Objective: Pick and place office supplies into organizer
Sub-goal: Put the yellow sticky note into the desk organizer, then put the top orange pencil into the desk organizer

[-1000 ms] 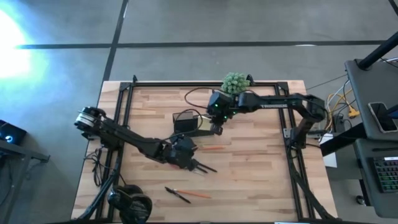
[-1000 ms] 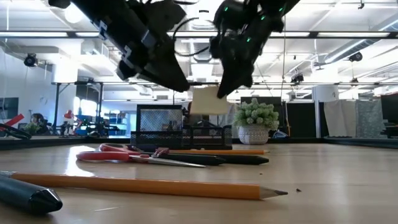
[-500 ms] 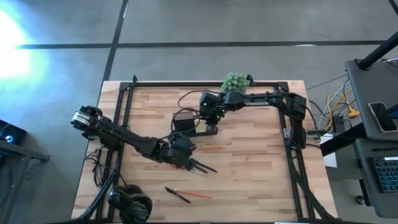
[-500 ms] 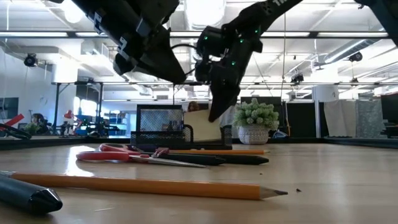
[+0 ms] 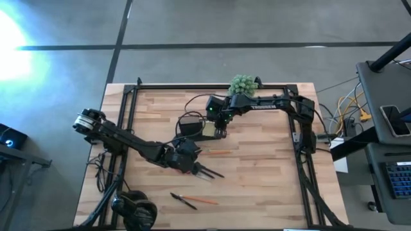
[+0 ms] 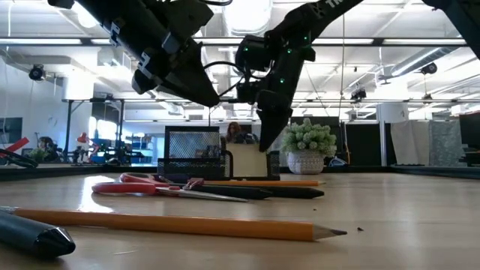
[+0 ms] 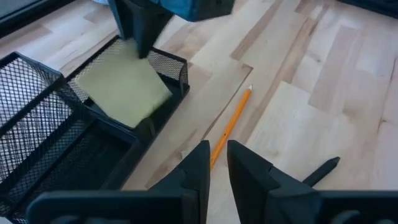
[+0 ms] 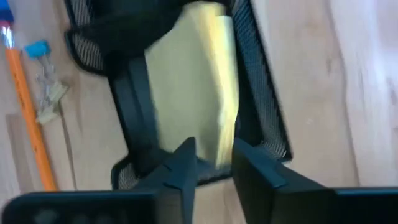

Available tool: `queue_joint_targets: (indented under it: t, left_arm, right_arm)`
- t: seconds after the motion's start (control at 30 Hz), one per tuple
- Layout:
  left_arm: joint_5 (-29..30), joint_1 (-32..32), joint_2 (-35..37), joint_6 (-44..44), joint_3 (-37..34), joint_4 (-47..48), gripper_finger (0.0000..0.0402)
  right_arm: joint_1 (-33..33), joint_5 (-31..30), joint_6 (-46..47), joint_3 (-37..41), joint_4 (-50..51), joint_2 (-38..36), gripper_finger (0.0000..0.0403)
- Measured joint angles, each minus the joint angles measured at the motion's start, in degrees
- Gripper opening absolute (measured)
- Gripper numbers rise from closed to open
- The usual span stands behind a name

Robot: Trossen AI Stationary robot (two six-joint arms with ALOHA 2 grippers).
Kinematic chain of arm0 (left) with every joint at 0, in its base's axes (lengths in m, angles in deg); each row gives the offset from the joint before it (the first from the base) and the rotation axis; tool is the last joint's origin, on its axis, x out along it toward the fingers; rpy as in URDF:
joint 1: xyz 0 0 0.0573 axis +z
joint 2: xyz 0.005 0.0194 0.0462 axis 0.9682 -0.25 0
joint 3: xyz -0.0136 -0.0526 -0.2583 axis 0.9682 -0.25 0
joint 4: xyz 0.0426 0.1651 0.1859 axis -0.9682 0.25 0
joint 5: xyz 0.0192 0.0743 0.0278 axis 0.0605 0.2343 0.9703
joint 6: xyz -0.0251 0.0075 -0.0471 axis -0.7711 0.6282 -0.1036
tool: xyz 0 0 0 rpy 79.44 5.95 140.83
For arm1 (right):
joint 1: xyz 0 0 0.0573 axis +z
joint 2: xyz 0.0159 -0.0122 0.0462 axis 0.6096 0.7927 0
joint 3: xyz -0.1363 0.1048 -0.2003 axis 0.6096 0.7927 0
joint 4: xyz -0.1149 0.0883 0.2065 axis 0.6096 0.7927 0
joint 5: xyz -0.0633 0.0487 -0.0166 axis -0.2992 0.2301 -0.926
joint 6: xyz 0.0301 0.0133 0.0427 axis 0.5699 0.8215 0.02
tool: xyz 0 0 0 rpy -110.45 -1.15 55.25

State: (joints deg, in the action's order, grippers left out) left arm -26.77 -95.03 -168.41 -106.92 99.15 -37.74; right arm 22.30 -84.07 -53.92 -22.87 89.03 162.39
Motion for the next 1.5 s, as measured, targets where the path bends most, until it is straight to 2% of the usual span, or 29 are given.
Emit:
queue_joint_targets:
  t: [0.27, 0.5, 0.63, 0.8, 0.97, 1.3, 1.5]
  left_arm:
    - [-0.1, -0.1, 0.0, 0.0, 0.0, 0.0, 0.0041]
    - [-3.3, -0.9, 0.0, 0.0, -0.2, 0.0, 0.0041]
    - [-3.4, -1.6, 0.0, -1.2, -0.8, 0.1, 0.0041]
    - [-3.6, -2.4, 0.0, -3.0, -1.6, 0.3, 0.0041]
    - [-3.7, -2.8, 0.0, -3.0, -2.0, 0.1, 0.0041]
    - [-3.7, -2.8, 0.0, -3.1, -2.7, 0.0, 0.0041]
    - [-3.7, -2.8, 0.0, -3.1, -2.7, 0.0, 0.0041]
  right_arm:
    - [0.7, 0.0, -1.6, 0.2, 3.8, -2.2, 0.0178]
    - [7.6, 1.6, -14.5, 6.2, 4.0, -10.5, 0.019]
    - [12.4, 1.8, -14.2, 12.5, 2.0, -10.7, 0.0186]
    - [15.2, -0.9, -8.1, 18.6, -6.6, -10.7, 0.0179]
    - [14.8, -3.0, -4.4, 21.4, -7.2, -10.7, 0.0165]
    - [16.0, -0.1, 3.3, 25.1, -7.3, -11.5, 0.0098]
    - [16.2, 0.0, 3.9, 25.2, -8.4, -12.0, 0.0062]
